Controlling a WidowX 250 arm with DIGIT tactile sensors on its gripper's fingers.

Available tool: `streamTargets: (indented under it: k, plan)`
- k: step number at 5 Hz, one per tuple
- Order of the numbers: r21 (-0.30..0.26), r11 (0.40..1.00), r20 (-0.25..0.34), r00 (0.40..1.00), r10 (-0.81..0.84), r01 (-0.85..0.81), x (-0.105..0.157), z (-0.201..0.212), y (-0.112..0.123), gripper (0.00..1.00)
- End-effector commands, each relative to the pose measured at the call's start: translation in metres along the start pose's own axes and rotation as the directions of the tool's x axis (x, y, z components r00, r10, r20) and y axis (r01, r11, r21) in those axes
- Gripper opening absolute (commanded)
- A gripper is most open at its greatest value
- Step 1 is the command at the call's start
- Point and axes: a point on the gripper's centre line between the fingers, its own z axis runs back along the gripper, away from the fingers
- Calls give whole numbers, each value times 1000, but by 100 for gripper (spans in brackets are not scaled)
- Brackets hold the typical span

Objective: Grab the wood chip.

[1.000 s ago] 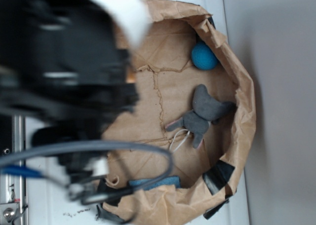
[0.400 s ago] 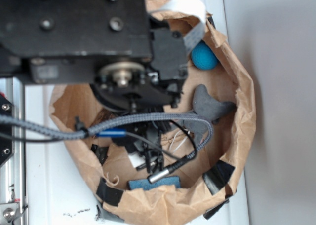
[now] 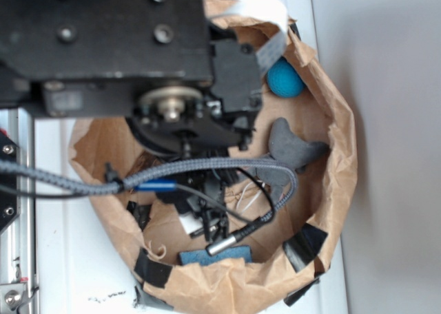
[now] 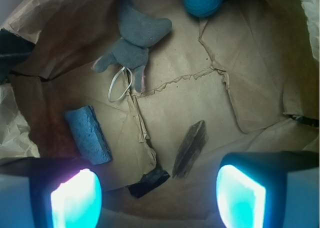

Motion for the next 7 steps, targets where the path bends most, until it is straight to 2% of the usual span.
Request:
streamTargets:
  k: [1,2,3,4,5,6,7]
  plan:
    - [97,994,62,997,-55,49,0,-54,4,100]
    - [141,990,46,999,9,-16,2,-82,9,100]
    - [139,987,27,997,74,-77,10,-90,24,100]
    - [81,995,9,998,64,-64,10,-77,42,100]
    - [169,985,51,998,33,-42,0,-91,65,100]
    - [223,974,98,995,24,-45,-6,-113,62,100]
    - [246,969,94,996,0,-23,-4,-134,60,100]
